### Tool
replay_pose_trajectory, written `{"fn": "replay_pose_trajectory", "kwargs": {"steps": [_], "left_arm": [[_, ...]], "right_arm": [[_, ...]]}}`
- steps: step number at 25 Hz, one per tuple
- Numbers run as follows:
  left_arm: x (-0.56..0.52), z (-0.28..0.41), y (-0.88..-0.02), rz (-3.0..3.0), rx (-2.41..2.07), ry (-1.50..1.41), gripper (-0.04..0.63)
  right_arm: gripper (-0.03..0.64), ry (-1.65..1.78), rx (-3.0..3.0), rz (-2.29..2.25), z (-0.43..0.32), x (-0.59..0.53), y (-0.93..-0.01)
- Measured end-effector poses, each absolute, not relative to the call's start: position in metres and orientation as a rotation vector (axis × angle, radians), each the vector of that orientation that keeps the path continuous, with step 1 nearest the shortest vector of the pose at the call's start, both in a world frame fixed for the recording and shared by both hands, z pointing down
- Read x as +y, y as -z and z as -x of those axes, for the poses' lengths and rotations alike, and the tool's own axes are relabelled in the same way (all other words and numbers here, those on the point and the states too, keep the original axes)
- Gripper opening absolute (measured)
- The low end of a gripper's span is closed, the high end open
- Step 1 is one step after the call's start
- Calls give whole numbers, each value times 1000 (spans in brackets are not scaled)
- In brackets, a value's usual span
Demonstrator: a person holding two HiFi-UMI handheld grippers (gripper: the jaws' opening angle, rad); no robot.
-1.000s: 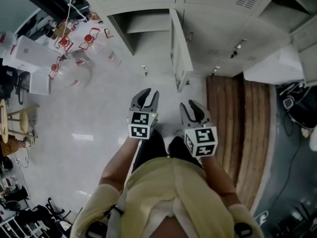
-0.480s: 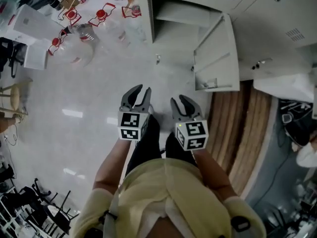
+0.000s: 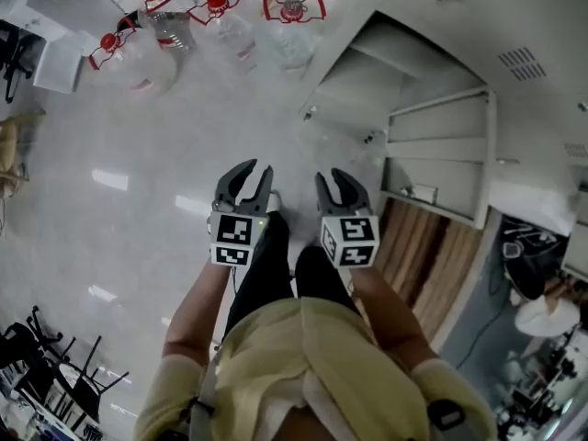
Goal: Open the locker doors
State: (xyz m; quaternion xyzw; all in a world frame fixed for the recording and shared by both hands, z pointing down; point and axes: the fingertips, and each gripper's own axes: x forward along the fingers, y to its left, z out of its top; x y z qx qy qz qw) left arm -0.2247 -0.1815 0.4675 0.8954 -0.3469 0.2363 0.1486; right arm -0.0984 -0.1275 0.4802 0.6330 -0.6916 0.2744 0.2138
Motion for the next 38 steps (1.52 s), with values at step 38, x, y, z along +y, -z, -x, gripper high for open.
{"fn": "replay_pose_trajectory", "kwargs": {"steps": [38], "left_arm": [[-269,216,-726,-2294,-1157,-664,107]], "right_arm": [[104,-806,-1667,-1817,24,-293,-804]]}}
